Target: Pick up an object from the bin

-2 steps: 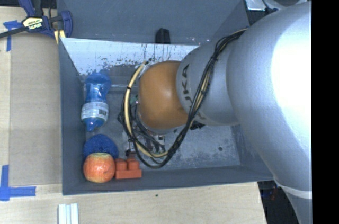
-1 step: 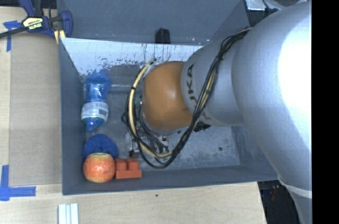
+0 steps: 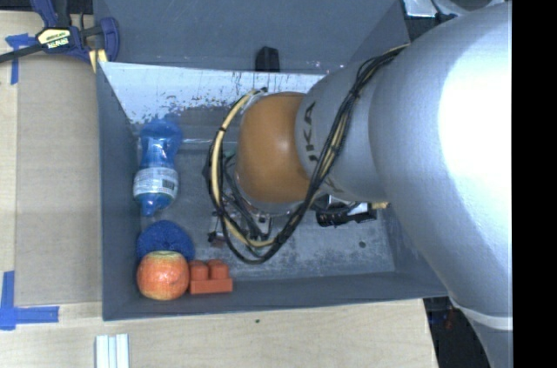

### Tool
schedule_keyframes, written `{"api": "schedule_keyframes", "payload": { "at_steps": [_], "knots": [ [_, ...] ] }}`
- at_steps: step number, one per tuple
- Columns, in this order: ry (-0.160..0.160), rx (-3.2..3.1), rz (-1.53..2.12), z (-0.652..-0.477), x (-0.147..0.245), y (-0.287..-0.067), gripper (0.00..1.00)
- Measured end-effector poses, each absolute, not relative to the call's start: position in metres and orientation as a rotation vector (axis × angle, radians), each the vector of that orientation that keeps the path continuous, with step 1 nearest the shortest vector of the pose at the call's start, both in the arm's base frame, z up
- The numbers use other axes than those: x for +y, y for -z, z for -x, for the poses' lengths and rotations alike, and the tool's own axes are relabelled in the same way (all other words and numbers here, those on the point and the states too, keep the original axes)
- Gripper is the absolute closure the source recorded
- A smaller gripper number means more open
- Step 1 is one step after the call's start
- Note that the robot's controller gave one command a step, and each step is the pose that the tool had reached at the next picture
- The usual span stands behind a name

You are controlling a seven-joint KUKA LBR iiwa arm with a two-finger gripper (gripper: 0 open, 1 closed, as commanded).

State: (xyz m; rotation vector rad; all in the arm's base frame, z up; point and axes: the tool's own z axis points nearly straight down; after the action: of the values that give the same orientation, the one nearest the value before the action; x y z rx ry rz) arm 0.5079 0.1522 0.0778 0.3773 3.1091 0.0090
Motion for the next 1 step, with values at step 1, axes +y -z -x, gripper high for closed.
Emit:
{"api": "schedule_keyframes", "payload": {
  "at_steps": [1],
  "knots": [
    [-0.007,3.120,-0.286,-0.4970,0.1582,-0.0812,1.00]
  ]
}}
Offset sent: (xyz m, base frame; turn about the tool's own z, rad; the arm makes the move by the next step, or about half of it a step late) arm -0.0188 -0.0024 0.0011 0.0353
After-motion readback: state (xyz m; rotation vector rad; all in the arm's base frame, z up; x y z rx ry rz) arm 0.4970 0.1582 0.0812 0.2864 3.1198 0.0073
